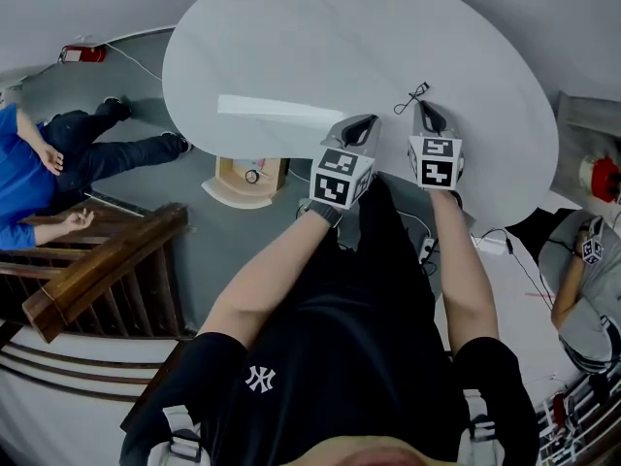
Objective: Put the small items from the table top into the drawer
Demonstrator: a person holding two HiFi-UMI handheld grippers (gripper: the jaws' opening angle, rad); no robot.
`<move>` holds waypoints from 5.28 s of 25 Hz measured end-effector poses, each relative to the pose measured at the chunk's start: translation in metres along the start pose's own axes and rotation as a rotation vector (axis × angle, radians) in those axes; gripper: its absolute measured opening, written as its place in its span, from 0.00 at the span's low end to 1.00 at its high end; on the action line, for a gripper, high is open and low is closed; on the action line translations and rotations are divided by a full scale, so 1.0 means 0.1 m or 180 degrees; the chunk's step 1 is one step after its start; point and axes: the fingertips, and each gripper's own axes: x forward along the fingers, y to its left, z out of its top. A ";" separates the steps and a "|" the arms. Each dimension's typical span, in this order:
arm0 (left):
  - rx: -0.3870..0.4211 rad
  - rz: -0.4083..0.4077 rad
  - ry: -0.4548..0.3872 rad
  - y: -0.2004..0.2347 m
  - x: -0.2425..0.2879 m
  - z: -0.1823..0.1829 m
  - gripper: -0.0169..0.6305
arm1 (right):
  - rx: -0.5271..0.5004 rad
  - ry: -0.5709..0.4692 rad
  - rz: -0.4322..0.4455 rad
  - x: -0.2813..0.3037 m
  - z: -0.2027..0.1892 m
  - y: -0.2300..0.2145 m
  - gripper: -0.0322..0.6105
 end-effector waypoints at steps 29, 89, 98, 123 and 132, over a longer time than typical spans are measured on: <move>-0.0471 0.0850 -0.0481 1.25 -2.24 -0.91 0.03 | -0.0679 -0.0452 0.0875 -0.59 0.28 2.93 0.10; -0.1050 0.1345 -0.0543 2.53 -2.97 -1.96 0.03 | -0.1276 0.0191 0.1697 0.39 -0.56 4.92 0.09; -0.0968 0.1213 -0.0632 2.32 -3.05 -1.60 0.03 | -0.0974 -0.0203 0.1727 -0.08 0.06 4.74 0.09; -0.0501 0.0926 -0.1315 1.72 -3.65 0.10 0.03 | -0.0664 -0.1101 0.1601 -1.26 1.62 4.18 0.09; -0.0301 0.0856 -0.1601 1.49 -3.94 0.69 0.03 | -0.0550 -0.1404 0.1588 -1.65 2.13 3.99 0.09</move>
